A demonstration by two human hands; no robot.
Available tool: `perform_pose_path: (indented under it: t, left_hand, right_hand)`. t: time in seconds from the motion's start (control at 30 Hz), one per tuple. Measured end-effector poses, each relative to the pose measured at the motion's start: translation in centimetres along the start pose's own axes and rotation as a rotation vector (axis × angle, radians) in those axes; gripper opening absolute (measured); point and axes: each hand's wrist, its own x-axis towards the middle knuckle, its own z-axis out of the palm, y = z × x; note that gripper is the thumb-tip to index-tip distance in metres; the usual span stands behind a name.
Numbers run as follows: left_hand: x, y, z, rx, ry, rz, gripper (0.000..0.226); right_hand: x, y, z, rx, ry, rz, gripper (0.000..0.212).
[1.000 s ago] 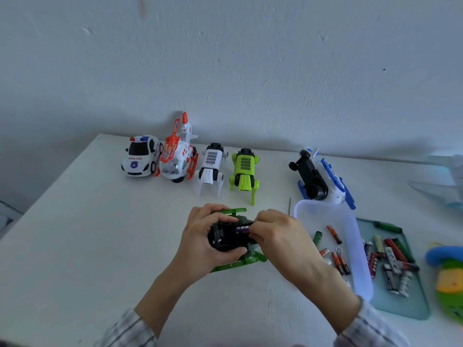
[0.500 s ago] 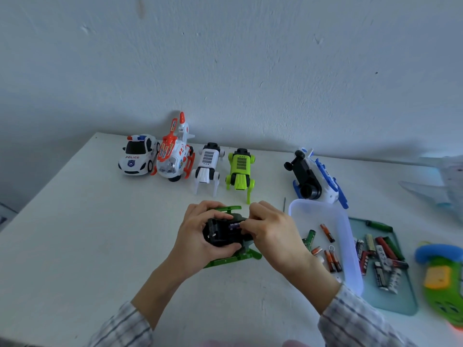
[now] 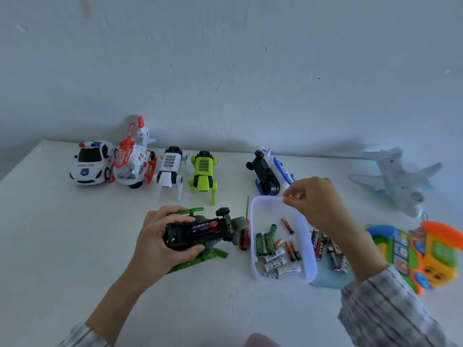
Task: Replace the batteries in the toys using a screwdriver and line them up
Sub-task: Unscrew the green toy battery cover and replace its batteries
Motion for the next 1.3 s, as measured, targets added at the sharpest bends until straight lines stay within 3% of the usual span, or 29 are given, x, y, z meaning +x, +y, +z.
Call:
perform_pose_path:
  t: [0.13, 0.23, 0.33, 0.53, 0.63, 0.77, 0.83, 0.97, 1.17, 1.23, 1.3]
  left_hand:
    - [-0.3, -0.3, 0.0, -0.014, 0.014, -0.003, 0.060]
    - [-0.4, -0.5, -0.1, -0.006, 0.024, -0.007, 0.060]
    - [-0.4, -0.4, 0.0, -0.003, 0.020, -0.004, 0.059]
    - [-0.2, -0.4, 0.1, 0.005, 0.018, 0.009, 0.060]
    - [-0.3, -0.3, 0.1, 0.003, 0.016, 0.011, 0.059]
    - [-0.3, -0.1, 0.1, 0.007, 0.014, 0.015, 0.057]
    - [-0.3, 0.0, 0.0, 0.007, 0.012, 0.011, 0.057]
    - [-0.2, 0.3, -0.1, -0.007, 0.004, -0.015, 0.057]
    - [-0.3, 0.3, -0.1, -0.010, -0.001, -0.042, 0.048]
    - [-0.1, 0.4, -0.1, -0.009, -0.004, -0.050, 0.049]
    - [0.0, 0.4, -0.1, -0.003, -0.007, -0.057, 0.049]
  right_hand:
    - [-1.0, 6.3, -0.9, -0.405, -0.266, 0.187, 0.033]
    - [-1.8, 8.6, -0.4, -0.547, -0.438, 0.244, 0.025]
    - [-2.0, 9.7, 0.2, -0.529, -0.517, 0.297, 0.031]
    - [-1.6, 10.5, 0.3, -0.452, -0.484, 0.275, 0.035]
    - [-1.6, 9.8, -0.9, -0.313, -0.374, 0.220, 0.031]
    - [-1.9, 4.7, -1.8, -0.030, -0.020, 0.142, 0.021]
    - [-2.2, 0.9, -1.3, 0.189, 0.067, 0.088, 0.016]
    - [-3.4, -5.9, 0.6, 0.826, 0.106, 0.030, 0.013]
    - [-2.9, -9.1, 5.1, 1.383, -0.030, 0.179, 0.020]
    - [-2.7, -9.3, 5.9, 1.471, -0.038, 0.221, 0.021]
    - [-2.8, -9.3, 6.3, 1.352, -0.001, 0.181, 0.022]
